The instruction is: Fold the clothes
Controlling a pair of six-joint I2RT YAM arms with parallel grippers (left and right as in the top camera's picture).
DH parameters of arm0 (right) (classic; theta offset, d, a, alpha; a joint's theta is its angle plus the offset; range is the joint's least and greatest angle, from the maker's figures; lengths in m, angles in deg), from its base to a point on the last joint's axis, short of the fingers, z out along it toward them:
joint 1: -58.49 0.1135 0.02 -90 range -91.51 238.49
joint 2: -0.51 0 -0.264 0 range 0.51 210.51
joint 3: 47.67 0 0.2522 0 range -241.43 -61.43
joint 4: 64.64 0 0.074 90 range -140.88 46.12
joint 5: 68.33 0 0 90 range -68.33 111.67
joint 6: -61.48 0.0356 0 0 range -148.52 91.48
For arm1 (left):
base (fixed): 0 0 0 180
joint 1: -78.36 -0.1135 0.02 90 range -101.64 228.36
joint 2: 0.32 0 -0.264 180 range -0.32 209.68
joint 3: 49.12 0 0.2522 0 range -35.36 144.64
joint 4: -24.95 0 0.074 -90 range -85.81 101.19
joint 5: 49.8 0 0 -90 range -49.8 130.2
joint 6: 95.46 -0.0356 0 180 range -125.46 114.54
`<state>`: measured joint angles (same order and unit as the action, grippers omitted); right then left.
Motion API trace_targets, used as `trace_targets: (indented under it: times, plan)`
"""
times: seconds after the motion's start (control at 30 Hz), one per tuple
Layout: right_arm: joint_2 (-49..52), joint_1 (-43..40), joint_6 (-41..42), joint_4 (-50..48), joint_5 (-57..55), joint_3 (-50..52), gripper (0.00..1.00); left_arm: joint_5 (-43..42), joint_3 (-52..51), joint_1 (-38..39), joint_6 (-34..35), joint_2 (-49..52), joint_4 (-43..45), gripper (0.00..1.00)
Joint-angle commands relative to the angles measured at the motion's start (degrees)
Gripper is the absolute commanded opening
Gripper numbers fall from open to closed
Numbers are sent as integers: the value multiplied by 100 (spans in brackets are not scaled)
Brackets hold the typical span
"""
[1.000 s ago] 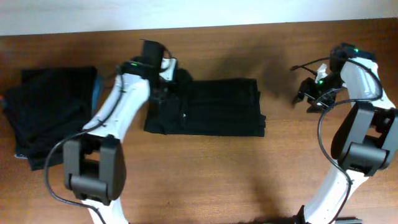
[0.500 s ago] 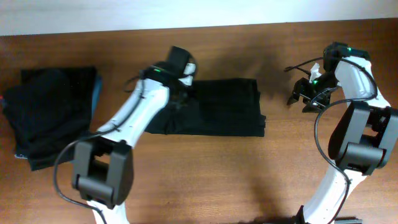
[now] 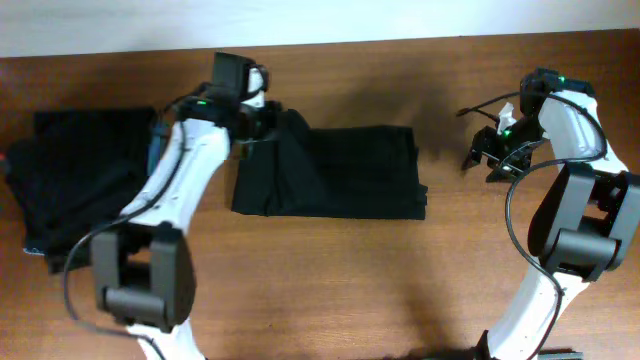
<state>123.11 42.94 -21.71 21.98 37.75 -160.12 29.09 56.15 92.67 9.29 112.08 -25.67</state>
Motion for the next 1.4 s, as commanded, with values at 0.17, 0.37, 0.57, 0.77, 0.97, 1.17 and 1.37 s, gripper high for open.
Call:
trace_targets:
  times: [0.17, 0.37, 0.57, 0.77, 0.97, 1.17, 1.37]
  plan:
    - [-138, 17, -61, 39, -24, -59, 60, -1792, -39, 638, -289, 1491, 857, 49]
    - [-138, 17, -61, 44, -26, -59, 60, -1908, -11, 955, -588, 1488, 984, 51]
    - [-138, 17, -61, 42, -26, -59, 60, -1912, 87, 702, -586, 1425, 977, 56]
    - [-138, 17, -61, 42, -22, -59, 60, -1593, 98, 280, -673, 933, 909, 56]
    - [-138, 212, -348, 52, 48, 7, 61, -1027, 98, -199, -673, 520, 201, 58]
    - [-39, 671, -446, -433, 1574, 326, 68, -656, 96, -247, -802, 520, -2, 59]
    - [-20, 881, 219, -1464, 1982, 1014, 69, -205, 96, -247, -809, 522, -367, 63]
